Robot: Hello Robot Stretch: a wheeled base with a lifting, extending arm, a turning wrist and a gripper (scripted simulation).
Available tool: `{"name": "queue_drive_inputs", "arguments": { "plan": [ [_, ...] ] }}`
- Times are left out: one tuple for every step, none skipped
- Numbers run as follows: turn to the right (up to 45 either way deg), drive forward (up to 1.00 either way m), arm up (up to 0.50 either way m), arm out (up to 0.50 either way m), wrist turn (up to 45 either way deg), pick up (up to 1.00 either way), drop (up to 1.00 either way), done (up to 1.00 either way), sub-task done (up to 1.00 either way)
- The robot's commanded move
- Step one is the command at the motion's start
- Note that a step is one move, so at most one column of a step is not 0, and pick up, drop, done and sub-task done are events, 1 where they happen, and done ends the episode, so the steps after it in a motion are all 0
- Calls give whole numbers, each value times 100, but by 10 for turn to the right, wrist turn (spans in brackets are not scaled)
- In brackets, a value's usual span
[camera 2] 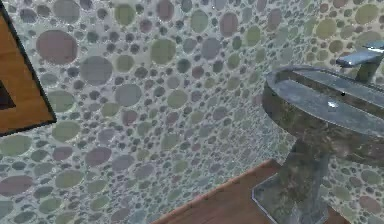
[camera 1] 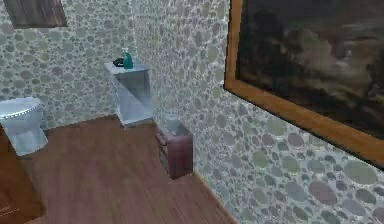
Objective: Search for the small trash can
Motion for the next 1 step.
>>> {"name": "queue_drive_inputs", "arguments": {
  "plan": [
    [450,0,0,0,0,0,0,0,0]
  ]
}}
